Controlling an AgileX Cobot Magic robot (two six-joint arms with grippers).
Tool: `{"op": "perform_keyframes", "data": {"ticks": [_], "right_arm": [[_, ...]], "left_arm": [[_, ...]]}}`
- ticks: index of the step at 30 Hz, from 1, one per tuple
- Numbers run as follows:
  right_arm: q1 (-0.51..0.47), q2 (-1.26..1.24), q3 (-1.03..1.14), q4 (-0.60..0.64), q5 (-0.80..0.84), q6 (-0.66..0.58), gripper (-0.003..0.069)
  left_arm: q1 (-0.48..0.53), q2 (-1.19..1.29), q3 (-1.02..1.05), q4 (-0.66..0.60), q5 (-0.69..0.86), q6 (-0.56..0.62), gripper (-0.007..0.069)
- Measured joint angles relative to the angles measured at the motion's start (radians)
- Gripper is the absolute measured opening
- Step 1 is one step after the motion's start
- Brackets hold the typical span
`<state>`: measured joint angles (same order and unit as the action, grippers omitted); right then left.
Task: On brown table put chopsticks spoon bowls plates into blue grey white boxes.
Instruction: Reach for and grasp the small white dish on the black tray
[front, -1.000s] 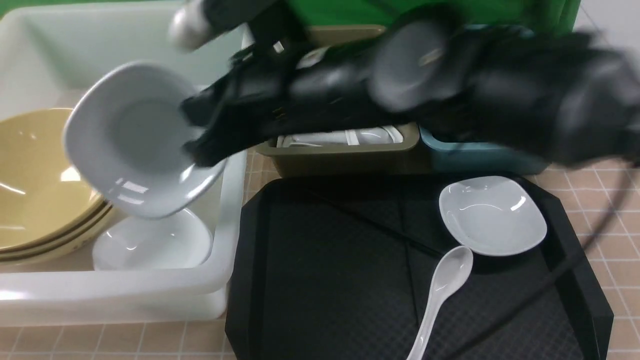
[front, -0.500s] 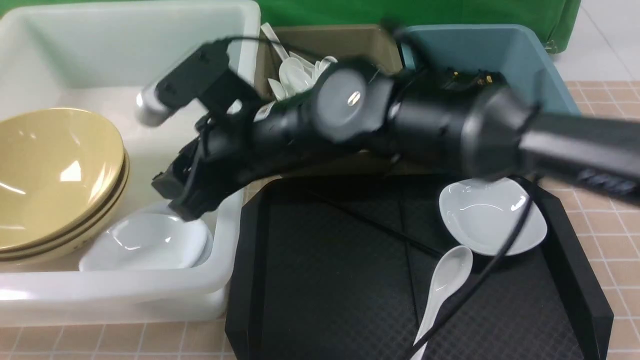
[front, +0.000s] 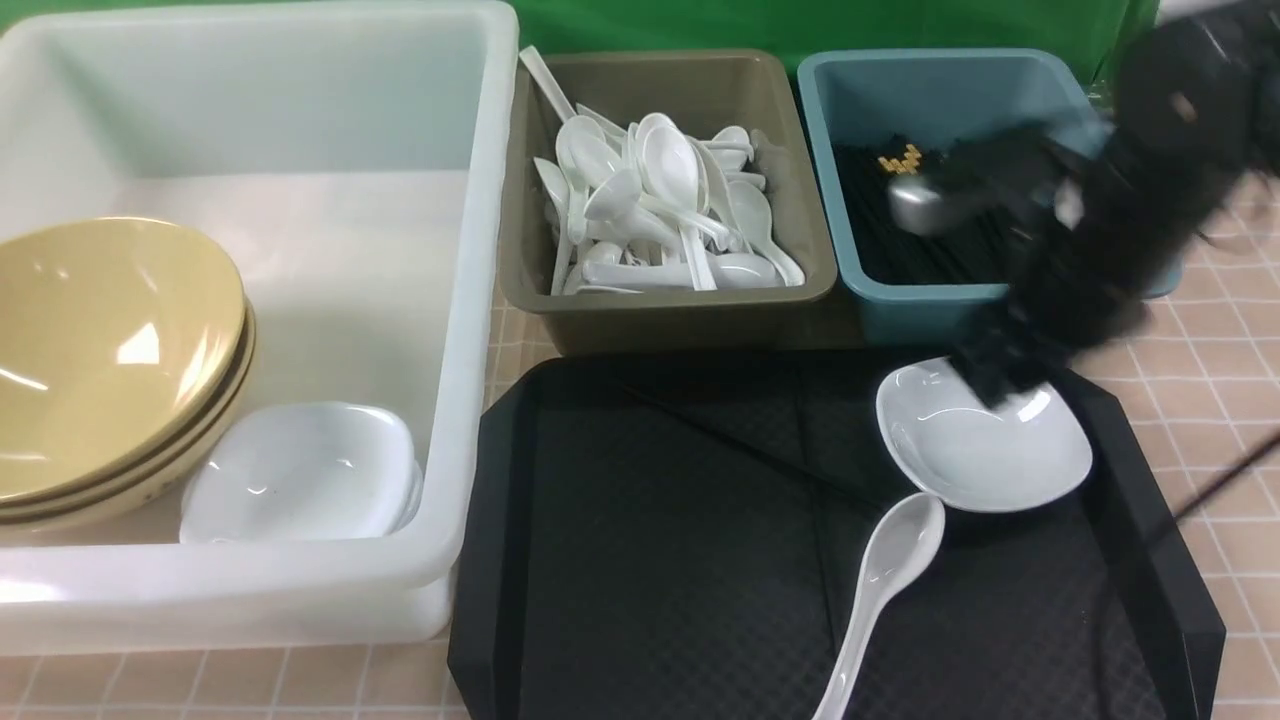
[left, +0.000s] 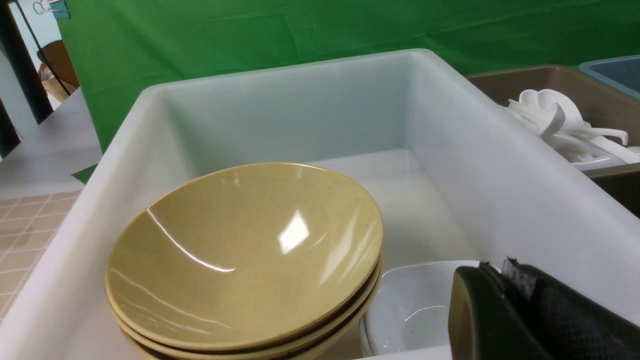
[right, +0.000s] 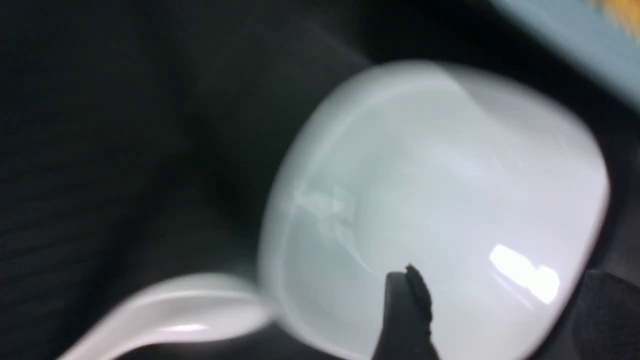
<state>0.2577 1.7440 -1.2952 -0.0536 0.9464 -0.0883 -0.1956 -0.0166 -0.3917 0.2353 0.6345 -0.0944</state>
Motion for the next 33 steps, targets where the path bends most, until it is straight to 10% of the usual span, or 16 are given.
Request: {"op": "perform_keyframes", "data": {"ticks": [21, 33], "right_arm": [[-0.115, 0.093, 0.143, 0.139, -0.283, 0.108, 0.0461], [-0.116, 0.12, 0.142, 0.241, -0.292, 0.028, 0.0255]], "left_arm": [[0.0, 0.0, 0.01, 0.018, -0.026, -0.001, 0.0005], [0.0, 0.0, 0.01, 0.018, -0.026, -0.001, 0.0005]]}}
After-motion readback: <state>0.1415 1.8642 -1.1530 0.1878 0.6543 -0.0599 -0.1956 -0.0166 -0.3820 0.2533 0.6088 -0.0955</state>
